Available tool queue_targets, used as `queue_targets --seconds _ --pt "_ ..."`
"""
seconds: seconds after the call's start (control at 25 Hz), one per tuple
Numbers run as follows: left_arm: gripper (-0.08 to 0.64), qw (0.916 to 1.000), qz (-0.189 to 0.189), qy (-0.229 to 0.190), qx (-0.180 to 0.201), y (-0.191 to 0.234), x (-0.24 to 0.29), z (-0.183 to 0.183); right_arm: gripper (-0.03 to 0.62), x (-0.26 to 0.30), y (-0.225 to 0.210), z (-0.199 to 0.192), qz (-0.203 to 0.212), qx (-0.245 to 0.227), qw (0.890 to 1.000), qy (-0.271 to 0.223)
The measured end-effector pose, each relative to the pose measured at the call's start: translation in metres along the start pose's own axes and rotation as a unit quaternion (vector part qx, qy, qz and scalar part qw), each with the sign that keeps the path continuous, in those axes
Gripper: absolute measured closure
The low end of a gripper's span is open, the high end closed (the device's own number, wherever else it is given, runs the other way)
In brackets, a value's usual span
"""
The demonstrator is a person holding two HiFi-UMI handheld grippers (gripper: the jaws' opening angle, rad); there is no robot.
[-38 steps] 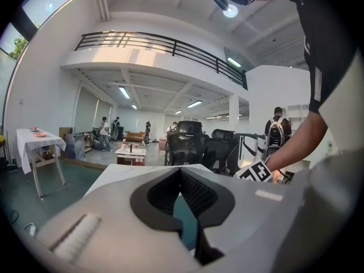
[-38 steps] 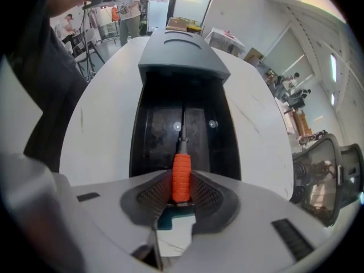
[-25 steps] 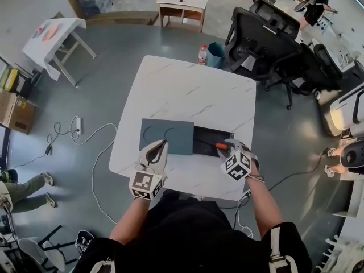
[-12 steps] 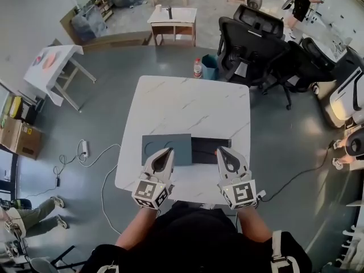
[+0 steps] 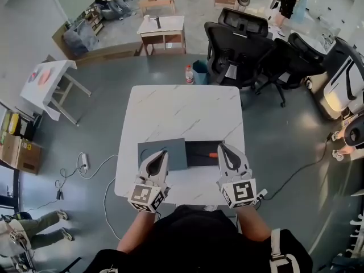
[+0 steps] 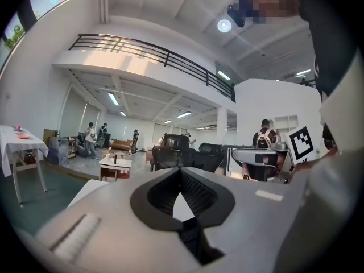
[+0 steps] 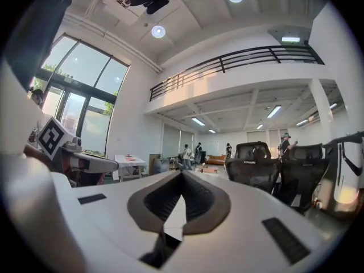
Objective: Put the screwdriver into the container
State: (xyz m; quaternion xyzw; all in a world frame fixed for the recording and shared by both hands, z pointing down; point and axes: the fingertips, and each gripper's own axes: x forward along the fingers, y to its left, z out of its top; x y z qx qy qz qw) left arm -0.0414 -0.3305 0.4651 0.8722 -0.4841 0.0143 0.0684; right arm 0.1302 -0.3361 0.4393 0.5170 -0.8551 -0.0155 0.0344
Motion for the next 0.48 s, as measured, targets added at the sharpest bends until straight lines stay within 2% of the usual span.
queue_targets --seconds 0.48 --pt "0.551 0.9999 -0.006 -0.007 0.012 -0.006 0.003 0.006 0.586 -0.004 0.003 0.012 -0.005 -0.057 0.998 -0.008"
